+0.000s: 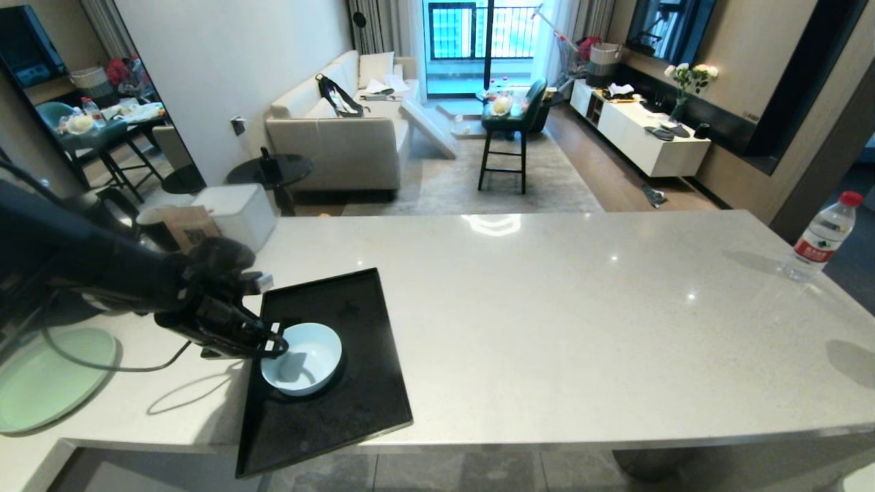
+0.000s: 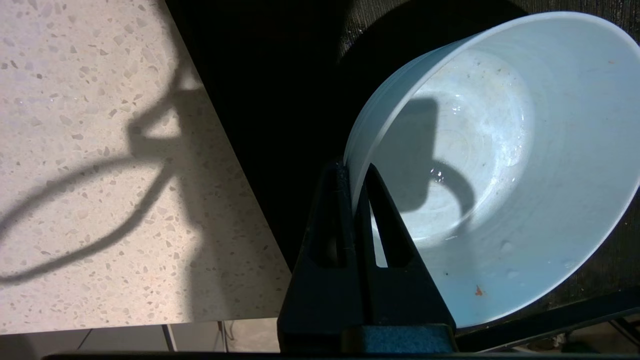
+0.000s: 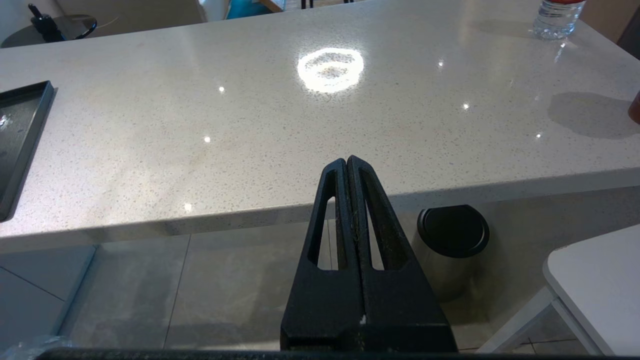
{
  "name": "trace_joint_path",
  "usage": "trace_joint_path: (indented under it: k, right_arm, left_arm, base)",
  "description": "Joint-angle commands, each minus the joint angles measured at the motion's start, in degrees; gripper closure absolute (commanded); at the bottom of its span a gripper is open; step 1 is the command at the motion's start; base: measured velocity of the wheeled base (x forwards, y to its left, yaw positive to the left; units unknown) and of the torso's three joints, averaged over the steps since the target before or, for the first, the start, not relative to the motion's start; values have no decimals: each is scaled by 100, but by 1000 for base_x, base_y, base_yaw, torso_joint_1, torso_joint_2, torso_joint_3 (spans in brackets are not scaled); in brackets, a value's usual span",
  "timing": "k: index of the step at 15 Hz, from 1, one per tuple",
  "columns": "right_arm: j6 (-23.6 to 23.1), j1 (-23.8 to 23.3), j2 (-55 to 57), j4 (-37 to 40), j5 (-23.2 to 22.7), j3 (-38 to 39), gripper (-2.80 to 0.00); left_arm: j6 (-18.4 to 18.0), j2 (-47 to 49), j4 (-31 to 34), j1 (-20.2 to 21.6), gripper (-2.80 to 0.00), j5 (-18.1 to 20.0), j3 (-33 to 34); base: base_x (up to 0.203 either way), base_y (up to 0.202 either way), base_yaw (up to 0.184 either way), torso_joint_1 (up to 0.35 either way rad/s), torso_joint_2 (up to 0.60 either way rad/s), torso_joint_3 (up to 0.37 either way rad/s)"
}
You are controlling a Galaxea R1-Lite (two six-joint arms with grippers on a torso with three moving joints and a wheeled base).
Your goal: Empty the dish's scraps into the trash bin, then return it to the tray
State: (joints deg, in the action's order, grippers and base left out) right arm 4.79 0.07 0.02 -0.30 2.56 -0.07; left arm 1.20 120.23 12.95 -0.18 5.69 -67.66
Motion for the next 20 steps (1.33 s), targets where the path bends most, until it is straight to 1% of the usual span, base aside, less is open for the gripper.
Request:
trace_joint_path:
  k: [1,2,3,9,13,15,16,19,20]
  right_arm:
    - [4,1,-2,-5,-1,-1,0]
    - [4,1,-2,-5,-1,2,0]
    - [4,1,-2,-5,-1,-1,0]
    - [4,1,-2,-5,-1,-1,0]
    - [4,1,-2,-5,-1,-1,0]
    - [4,1,-2,-5,-1,-1,0]
    - [4,1,-2,-5,-1,-1,0]
    - [4,1,-2,-5,-1,0,0]
    - [4,1,-2,-5,-1,-1,0]
  left_arm:
    - [3,44,6,-2,0,2,-36]
    - [3,53,6,-11,0,2,-49]
    - [3,70,6,-43,-280,2,-87]
    - [-13,63,-3,-78,-280,-22,-172]
    - [-14,-581,-25,-60,-280,-78,-61]
    - [-12,-1091,-380,-23,-280,-104,190]
    - [-9,-1360,-786,-14,-280,-193,393]
    - [-29,-2114,-1783,-16,-280,-669,1044]
    - [-34,-2423,-1983,-16,0,-727,1251]
  base:
    - [0,0,0,0,0,0]
    - [0,0,0,0,0,0]
    - [0,0,0,0,0,0]
    - [0,0,0,0,0,0]
    - [0,0,0,0,0,0]
    - [0,0,0,0,0,0]
    - [0,0,0,0,0,0]
    - [0,0,0,0,0,0]
    - [0,0,0,0,0,0]
